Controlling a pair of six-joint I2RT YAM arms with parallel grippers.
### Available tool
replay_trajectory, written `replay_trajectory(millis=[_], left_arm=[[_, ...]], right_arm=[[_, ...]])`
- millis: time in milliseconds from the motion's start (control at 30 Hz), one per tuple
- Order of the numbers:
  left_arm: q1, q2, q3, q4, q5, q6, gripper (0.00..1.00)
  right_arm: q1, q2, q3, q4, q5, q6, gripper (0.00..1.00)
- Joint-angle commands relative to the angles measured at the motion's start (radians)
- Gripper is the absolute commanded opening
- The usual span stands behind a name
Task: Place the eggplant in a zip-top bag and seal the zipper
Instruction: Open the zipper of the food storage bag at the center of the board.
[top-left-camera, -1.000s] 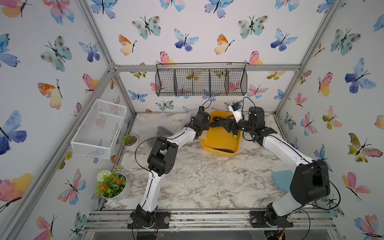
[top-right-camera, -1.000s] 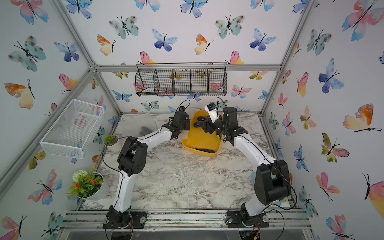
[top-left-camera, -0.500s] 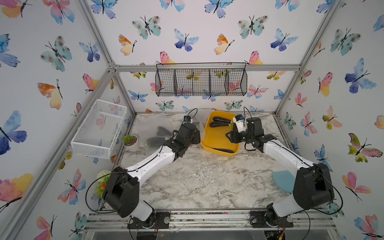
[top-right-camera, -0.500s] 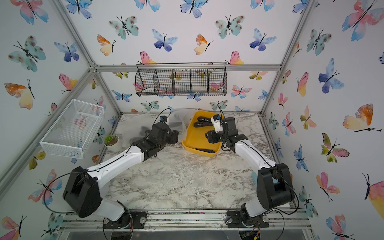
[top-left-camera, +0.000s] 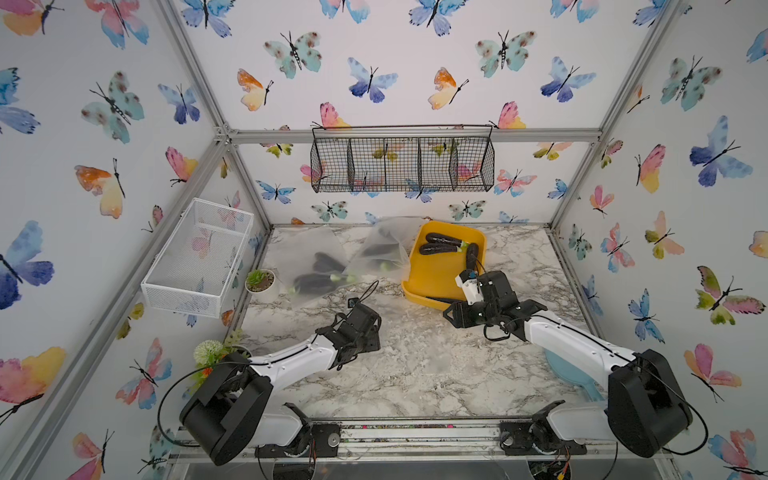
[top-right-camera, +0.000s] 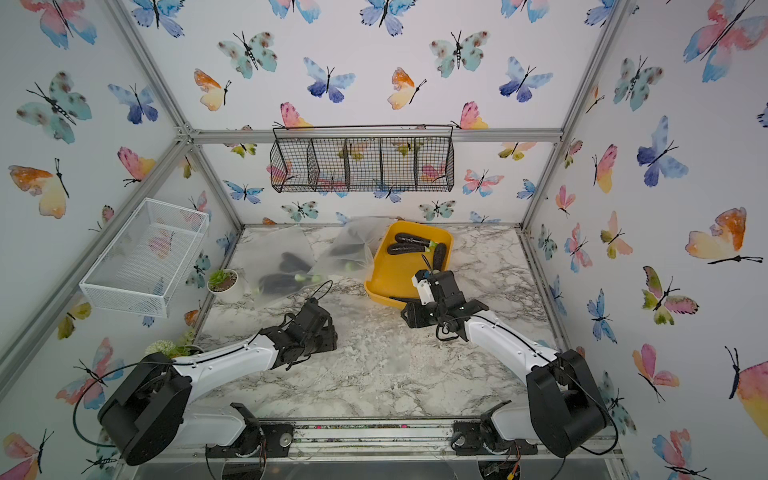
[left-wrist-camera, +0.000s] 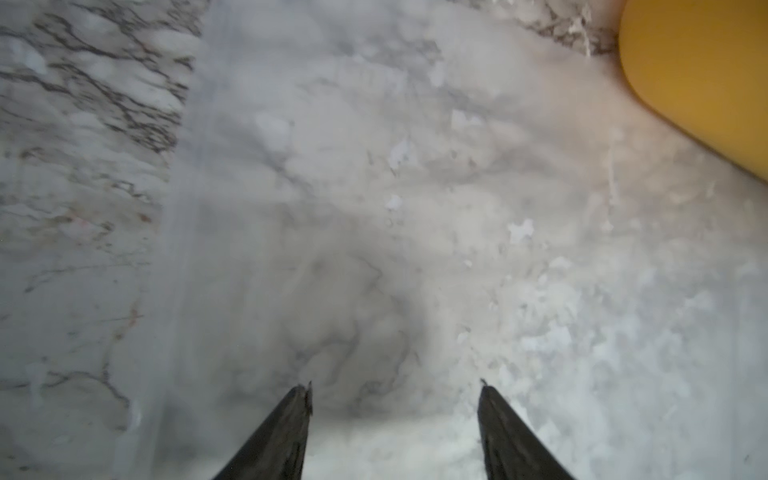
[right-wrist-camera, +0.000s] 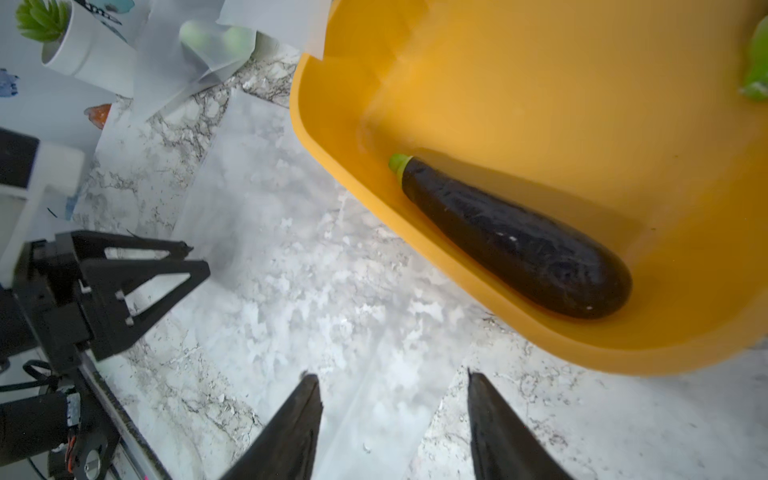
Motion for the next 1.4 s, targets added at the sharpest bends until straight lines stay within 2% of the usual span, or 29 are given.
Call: replay_trajectory(millis=[0, 100, 167, 300, 467, 733, 833, 1133, 1367], left_arm=[[0.142, -0.073, -0.016, -0.035, -0.024, 0.002, 0.66], [0.255, -0.070, -0.015, -0.002, 0.049, 0.067, 0.59], [0.273, -0.047, 0.000, 0.006, 0.083, 0.098, 0.56], [0.280, 0.021, 0.006, 0.021, 0.123, 0.123, 0.54], [0.295, 0.070, 0.000, 0.077, 0.148, 0.145, 0.43], [0.295, 0.141, 0.028, 0.076, 0.078, 0.187, 0.44], [0.289, 0.164, 0.030, 0.087, 0.121, 0.193, 0.33], [0.202, 0.106, -0.015, 0.115, 0.097, 0.207, 0.00], [0.182, -0.150, -0.065, 0.202, 0.195, 0.196, 0.00]], right_arm=[[0.046, 0.011, 0.037, 0.005, -0.013, 0.013, 0.57], [0.087, 0.056, 0.077, 0.033, -0.017, 0.023, 0.57], [0.105, 0.085, 0.100, 0.050, -0.025, 0.025, 0.57], [0.137, 0.131, 0.151, 0.056, -0.027, 0.022, 0.57], [0.154, 0.150, 0.163, 0.079, -0.033, 0.034, 0.57], [0.163, 0.171, 0.180, 0.088, -0.044, 0.037, 0.57], [0.163, 0.182, 0.180, 0.093, -0.042, 0.037, 0.57], [0.165, 0.230, 0.224, 0.104, -0.041, 0.035, 0.53], [0.239, 0.302, 0.343, 0.073, -0.039, 0.050, 0.52]])
